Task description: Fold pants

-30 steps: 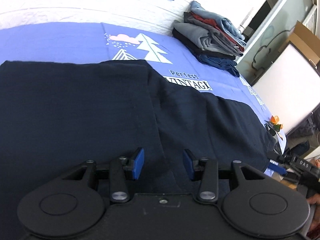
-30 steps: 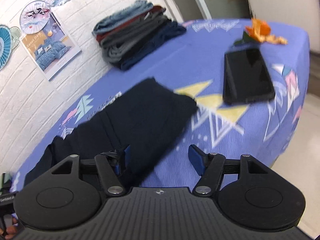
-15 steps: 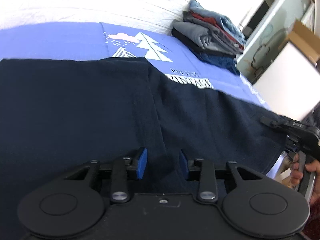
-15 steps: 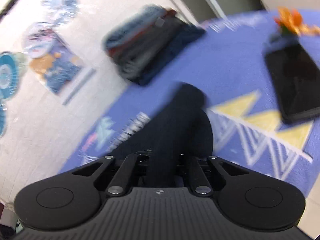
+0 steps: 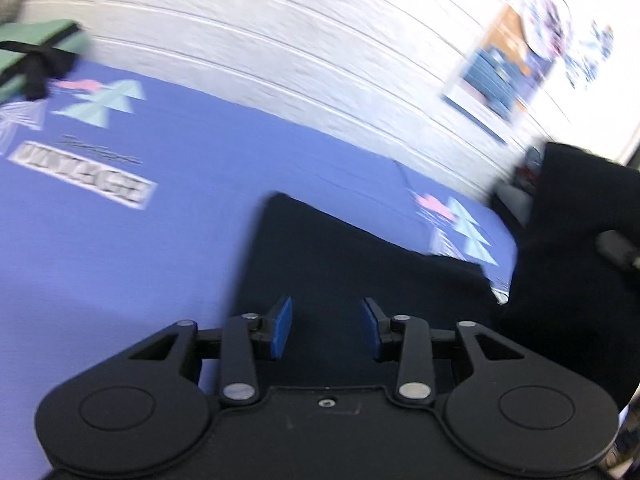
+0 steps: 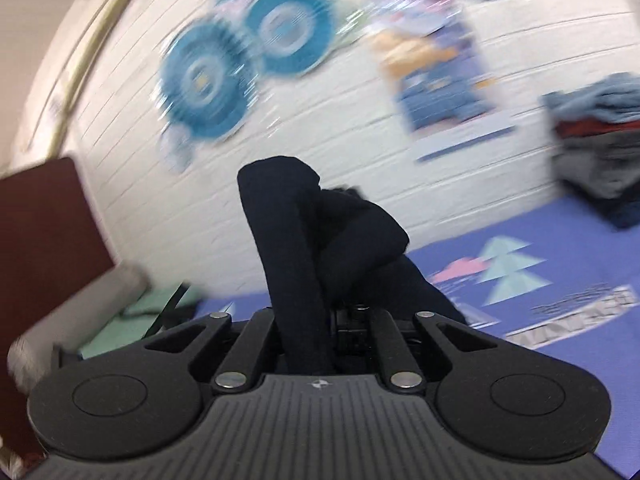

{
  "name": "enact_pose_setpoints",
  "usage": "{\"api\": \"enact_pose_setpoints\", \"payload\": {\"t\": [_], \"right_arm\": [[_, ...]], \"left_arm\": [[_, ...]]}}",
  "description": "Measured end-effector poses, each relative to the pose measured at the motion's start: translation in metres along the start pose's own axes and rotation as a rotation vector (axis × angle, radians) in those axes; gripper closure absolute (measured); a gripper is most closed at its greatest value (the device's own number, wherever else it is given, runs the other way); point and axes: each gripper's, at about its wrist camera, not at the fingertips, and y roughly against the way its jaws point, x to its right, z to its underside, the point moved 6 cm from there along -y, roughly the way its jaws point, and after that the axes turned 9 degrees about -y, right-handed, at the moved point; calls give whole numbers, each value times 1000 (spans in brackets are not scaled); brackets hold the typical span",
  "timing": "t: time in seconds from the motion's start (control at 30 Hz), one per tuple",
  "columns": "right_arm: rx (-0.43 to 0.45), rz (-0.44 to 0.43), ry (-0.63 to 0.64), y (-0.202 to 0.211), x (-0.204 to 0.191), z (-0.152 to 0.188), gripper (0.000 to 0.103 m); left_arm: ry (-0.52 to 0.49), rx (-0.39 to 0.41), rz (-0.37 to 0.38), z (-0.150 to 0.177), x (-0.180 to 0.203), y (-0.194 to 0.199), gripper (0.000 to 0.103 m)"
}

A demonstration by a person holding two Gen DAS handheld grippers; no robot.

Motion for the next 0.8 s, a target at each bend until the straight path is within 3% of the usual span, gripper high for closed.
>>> {"api": "enact_pose_setpoints", "payload": {"t": [0.07, 0.1, 0.13, 0.2, 0.27, 0.3, 0.33, 0.4, 0.6, 0.73, 0.77, 0.8], "right_arm": [[-152, -38, 69, -34, -18, 36, 76], [-238, -46, 92, -48, -22, 53, 57], [-328, -49, 123, -57, -25, 71, 25], [-405, -68, 161, -55, -29, 93, 9], [-397, -86, 156, -41, -27, 93, 6], [-387, -79, 138, -35, -23, 86, 4], [-373, -72, 105, -26, -16, 80, 4], [-333, -44, 37, -8, 3, 66, 4], [-239, 143, -71, 24, 60, 42, 4], [-240, 182, -131, 30, 76, 56, 4], [-243, 190, -139, 30, 78, 59, 4], [-246, 193, -145, 28, 79, 62, 4]], "left_arm": [[23, 8, -31, 2, -16, 10, 41], [37, 14, -43, 2, -23, 14, 38], [55, 17, -50, 3, -31, 19, 36], [87, 12, -42, 5, -40, 26, 31], [103, 4, -3, 3, -38, 28, 28], [101, -1, 19, 3, -35, 28, 21], [88, -8, 46, 2, -28, 27, 7], [42, -18, 96, 0, -11, 21, 0], [-66, -103, 152, 3, 24, -18, 0], [-117, -135, 100, 11, 29, -39, 0], [-137, -132, 94, 12, 32, -38, 1], [-165, -126, 88, 12, 35, -37, 35]]}}
